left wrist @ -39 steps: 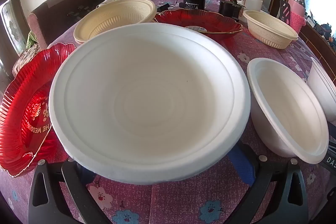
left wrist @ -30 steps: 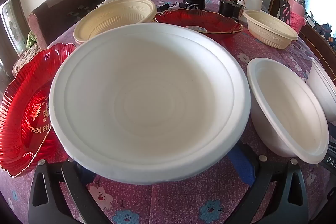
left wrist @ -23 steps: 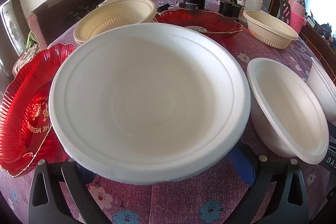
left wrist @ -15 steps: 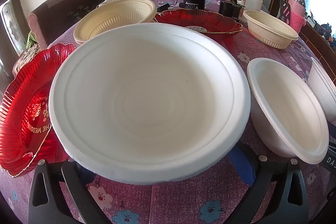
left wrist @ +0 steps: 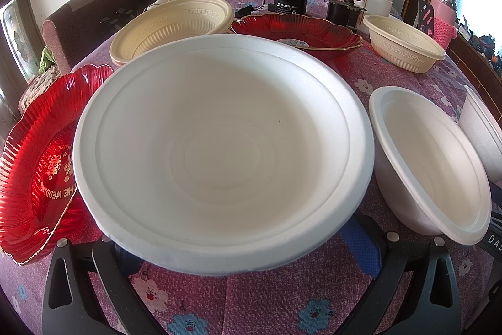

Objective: Organize plates and bowls

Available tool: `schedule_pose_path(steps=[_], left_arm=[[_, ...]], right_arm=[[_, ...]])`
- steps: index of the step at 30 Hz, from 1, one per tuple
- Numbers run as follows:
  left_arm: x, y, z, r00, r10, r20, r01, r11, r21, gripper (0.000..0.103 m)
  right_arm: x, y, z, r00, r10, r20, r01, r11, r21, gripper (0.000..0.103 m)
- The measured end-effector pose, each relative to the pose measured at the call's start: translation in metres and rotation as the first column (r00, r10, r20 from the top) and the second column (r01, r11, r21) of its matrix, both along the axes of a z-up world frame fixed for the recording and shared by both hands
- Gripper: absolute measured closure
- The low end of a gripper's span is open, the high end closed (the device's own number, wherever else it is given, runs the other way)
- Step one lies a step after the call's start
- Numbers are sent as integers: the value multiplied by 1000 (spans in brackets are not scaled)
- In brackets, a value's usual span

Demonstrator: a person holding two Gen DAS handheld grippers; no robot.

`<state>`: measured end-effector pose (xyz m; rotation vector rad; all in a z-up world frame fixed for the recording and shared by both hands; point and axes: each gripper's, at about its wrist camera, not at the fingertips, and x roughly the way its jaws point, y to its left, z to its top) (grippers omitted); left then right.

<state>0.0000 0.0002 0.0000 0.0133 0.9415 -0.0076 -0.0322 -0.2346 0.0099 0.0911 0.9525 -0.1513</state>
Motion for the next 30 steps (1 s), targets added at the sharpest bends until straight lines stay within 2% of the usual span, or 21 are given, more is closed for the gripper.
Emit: schedule_pose_path(steps=[3, 10, 14, 19, 23, 27, 28, 30], left_arm=[[-2, 0, 0, 1000, -13, -8, 13, 1000, 1, 0], [-22, -3, 3, 994, -56, -92, 57, 998, 3, 0], [-38, -6, 0, 998, -50, -29, 50, 999, 4, 0], [-43, -5, 1, 999, -39, -21, 40, 999, 10, 0], [-48, -5, 2, 999, -43, -17, 43, 999, 22, 0], [-53, 1, 5, 992, -110, -56, 109, 994, -15, 1], [-60, 5, 8, 991, -121, -52, 118, 992, -49, 5], [-74, 15, 19, 991, -133, -24, 130, 985, -109, 5]], right_arm=[[0, 0, 0, 1000, 0, 0, 0, 1000, -1, 1], [-1, -1, 0, 1000, 2, -2, -2, 1000, 7, 1], [-3, -2, 0, 999, 15, -42, -14, 1000, 22, 1], [-20, 2, 3, 995, -7, -96, 9, 1000, 20, 1], [-23, 5, 2, 996, -9, -93, 11, 1000, 18, 1], [-28, 6, 3, 995, -25, -98, 27, 999, 17, 1], [-30, 7, 3, 995, -21, -97, 22, 1000, 16, 1], [-36, 6, 4, 994, -7, -106, 10, 1000, 24, 1]])
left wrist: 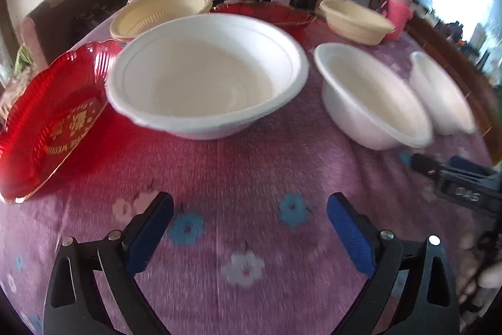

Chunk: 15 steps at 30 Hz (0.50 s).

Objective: Organize plates and bowls

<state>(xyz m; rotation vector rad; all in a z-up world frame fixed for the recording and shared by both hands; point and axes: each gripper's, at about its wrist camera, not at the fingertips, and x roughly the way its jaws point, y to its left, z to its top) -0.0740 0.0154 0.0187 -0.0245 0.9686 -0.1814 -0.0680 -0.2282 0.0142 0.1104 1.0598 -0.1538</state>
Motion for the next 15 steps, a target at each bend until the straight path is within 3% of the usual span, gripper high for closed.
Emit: schedule_pose_path(steps=[4, 8, 12, 13, 15], left_arm=[[-31, 20, 36, 993, -11, 116, 23, 995, -97, 4], [-54, 34, 63, 979, 11, 201, 33, 977, -213, 4], [-63, 34, 65, 990, 4, 139, 28, 972, -232, 5], [-66, 33, 67, 991, -5, 133, 36, 972, -230, 5], [-79, 34, 75, 986, -1, 166, 41, 971, -236, 5]], right_arm=[[-25, -4, 9, 1000, -1, 10, 0, 997, 79, 1], [-65, -1, 36, 993, 0, 117, -13, 994, 106, 1], [-112, 12, 81, 925, -6, 379, -10, 999, 38, 1], [-118, 17, 88, 913, 11, 408, -30, 999, 39, 1], [-116, 22, 91, 923, 19, 383, -37, 999, 38, 1]])
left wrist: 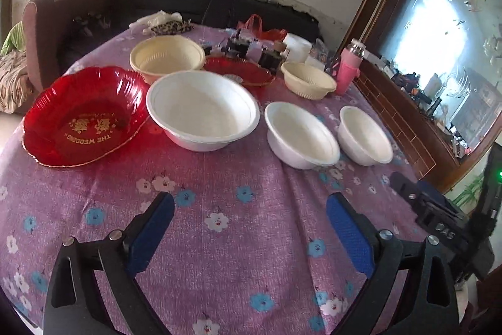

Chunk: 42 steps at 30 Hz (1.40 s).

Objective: Organize plates and bowls

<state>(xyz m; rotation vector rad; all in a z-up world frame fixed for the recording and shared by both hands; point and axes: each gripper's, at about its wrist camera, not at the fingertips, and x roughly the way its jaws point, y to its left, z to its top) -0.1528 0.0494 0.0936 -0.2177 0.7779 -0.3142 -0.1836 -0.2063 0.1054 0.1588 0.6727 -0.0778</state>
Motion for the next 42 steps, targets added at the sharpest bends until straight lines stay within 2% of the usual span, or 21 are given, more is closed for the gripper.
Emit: schedule_pose_path(steps=[5, 7, 8, 11, 12, 14, 16, 19, 22, 25, 32, 42], left_arm=[[-23, 12, 23, 994, 32, 108, -35, 999, 24, 5], [-30, 15, 30, 990, 27, 141, -32, 999, 34, 4], [-34, 15, 32, 988, 12, 157, -16, 1000, 26, 4], [-40, 18, 34, 986, -40, 160, 46, 998, -34, 4], [-41, 20, 34, 987, -45, 155, 53, 997, -51, 4], [-45, 26, 36, 984, -20, 176, 35, 996, -84, 4], [-50, 33, 39, 978, 3, 210, 21, 993, -112, 4], [-50, 42, 37, 978, 4, 210, 30, 986, -161, 4], [-45, 41, 34, 985, -16, 173, 38, 992, -122, 4], [-50, 50, 36, 979, 18, 204, 11, 990, -140, 4], [-57, 60, 42, 956, 78, 281, -61, 996, -71, 4], [-51, 72, 39, 954, 107, 281, -86, 992, -88, 4]], right_arm=[[-4, 21, 11, 998, 7, 58, -4, 999, -51, 1], [-7, 34, 25, 993, 16, 116, -9, 998, -63, 1], [-14, 42, 35, 985, 20, 173, -6, 997, -83, 1], [-31, 67, 60, 947, 32, 319, 22, 986, -164, 1], [-30, 76, 65, 942, 54, 332, 8, 983, -183, 1], [-17, 91, 63, 961, 118, 248, -63, 974, -219, 1], [-7, 104, 56, 975, 128, 182, -78, 963, -259, 1], [-12, 119, 56, 969, 114, 221, -38, 946, -321, 1], [-14, 125, 59, 958, 111, 263, -16, 941, -339, 1], [-10, 130, 61, 959, 106, 262, -8, 936, -351, 1], [2, 131, 58, 970, 74, 230, 0, 951, -309, 1], [18, 130, 49, 981, 55, 184, -6, 966, -257, 1]])
